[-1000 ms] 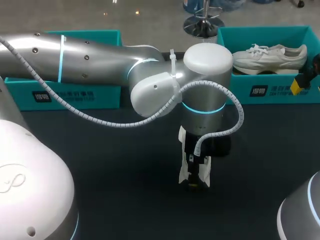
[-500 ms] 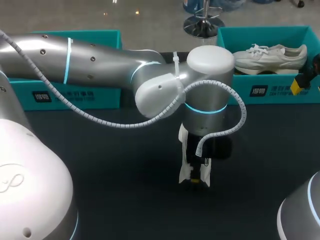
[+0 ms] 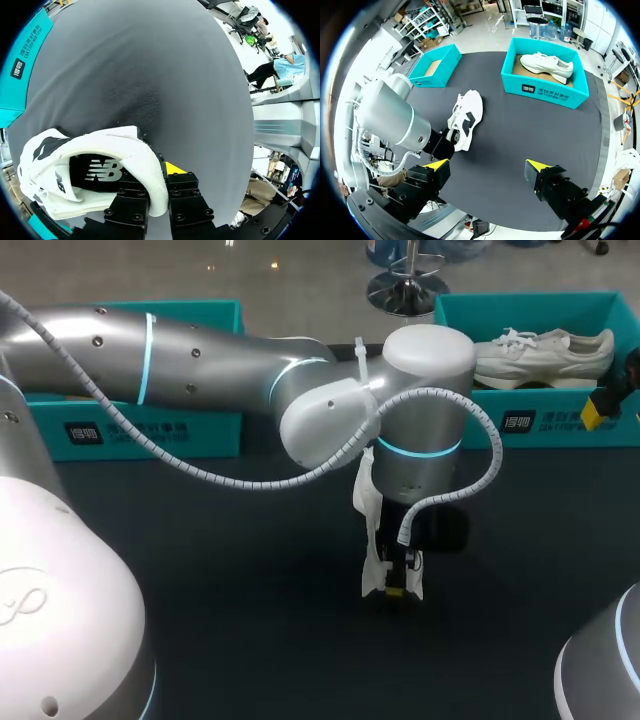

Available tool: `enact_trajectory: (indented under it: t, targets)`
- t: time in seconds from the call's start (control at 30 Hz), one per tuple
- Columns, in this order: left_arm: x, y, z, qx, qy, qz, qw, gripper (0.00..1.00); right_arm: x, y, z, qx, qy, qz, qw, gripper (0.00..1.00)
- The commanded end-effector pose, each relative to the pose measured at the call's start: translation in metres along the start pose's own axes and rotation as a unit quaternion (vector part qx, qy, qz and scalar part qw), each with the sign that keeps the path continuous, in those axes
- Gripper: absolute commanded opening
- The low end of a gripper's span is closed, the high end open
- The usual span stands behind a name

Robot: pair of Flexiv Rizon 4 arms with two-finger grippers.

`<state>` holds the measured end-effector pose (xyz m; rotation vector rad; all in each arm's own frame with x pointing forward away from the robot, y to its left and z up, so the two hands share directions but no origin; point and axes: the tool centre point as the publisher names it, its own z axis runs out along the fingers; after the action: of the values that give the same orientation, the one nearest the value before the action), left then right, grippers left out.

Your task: Take the shoe out of the shoebox, open the shoe tongue, remove and reinsert the insole, then place the shoe into the shoebox

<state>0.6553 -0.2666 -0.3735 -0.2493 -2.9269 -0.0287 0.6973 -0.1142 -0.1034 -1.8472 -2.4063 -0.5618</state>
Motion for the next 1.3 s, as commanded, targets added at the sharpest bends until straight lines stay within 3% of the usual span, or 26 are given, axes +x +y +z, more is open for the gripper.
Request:
enact_trajectory:
  t: [0.03, 0.37, 0.67, 0.97, 1.3]
  targets:
    - [0.003, 0.005, -0.017, -0.001, 0.002, 0.001, 1.0, 0.0, 0.0, 0.003, 0.0, 0.003, 0.0, 0.0, 1.0, 1.0]
    - [0.019, 0.024, -0.07, 0.003, 0.009, 0.006, 1.0, 0.0, 0.0, 0.003, 0.0, 0.003, 0.0, 0.0, 1.0, 1.0]
    - [0.03, 0.028, -0.117, 0.009, -0.003, 0.011, 1.0, 0.0, 0.0, 0.003, 0.0, 0.003, 0.0, 0.0, 1.0, 1.0]
    - [0.033, 0.025, -0.134, 0.016, -0.005, 0.015, 1.0, 0.0, 0.0, 0.003, 0.0, 0.003, 0.0, 0.0, 1.0, 1.0]
    - [0.034, 0.026, -0.134, 0.014, -0.011, 0.012, 1.0, 0.0, 0.0, 0.003, 0.0, 0.003, 0.0, 0.0, 1.0, 1.0]
